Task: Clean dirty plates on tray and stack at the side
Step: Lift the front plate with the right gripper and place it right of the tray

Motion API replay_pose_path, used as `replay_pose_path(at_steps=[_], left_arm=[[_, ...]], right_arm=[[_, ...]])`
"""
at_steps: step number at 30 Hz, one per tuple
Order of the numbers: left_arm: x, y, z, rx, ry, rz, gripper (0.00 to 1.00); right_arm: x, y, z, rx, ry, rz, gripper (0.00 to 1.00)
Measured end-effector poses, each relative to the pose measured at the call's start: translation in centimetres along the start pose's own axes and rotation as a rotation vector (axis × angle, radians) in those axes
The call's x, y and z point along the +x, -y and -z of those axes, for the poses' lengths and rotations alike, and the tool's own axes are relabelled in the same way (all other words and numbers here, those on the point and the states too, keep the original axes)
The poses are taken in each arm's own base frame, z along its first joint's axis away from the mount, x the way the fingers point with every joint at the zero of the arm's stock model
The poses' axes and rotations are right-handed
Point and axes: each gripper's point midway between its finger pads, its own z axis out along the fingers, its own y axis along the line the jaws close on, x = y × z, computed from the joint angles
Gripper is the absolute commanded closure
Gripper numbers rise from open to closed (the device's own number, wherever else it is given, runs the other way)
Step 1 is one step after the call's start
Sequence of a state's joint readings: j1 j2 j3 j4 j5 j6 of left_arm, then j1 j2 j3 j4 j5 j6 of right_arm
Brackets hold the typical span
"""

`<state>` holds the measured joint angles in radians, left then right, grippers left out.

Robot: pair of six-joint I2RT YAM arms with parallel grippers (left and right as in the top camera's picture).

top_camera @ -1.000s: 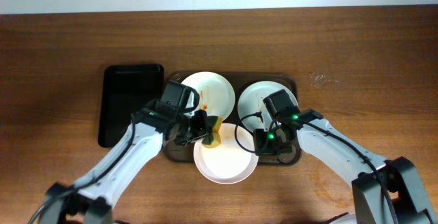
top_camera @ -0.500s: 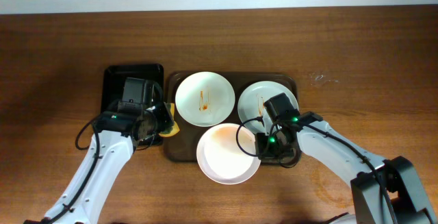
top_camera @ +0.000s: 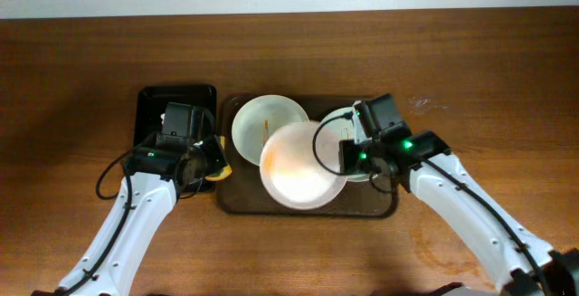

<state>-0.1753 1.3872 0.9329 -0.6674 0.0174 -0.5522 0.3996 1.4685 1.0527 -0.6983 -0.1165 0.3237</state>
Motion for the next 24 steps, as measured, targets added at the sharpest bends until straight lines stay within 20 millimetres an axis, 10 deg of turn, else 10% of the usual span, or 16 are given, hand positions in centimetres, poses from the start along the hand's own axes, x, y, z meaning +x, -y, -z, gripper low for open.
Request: replay_pose_path(at_steps=[7,17,24], left_arm=[[-2.8,-4.6,0.3,-0.081,0.059,0.016,1.0],[-4.5,-6.5,0.5,-0.103,0.106,0.026,1.0],[-4.5,-6.5,0.6,-0.103,0.107,0.026,1.0]], right_arm=[[-2.1,4.7,1.5,0.365,0.112,0.136,0.96],[-3.2,-2.5,5.6,0.716,0.408,0.516,0.96],[-4.6,-2.4,7.7,0.818,0.525,0.472,0.96]])
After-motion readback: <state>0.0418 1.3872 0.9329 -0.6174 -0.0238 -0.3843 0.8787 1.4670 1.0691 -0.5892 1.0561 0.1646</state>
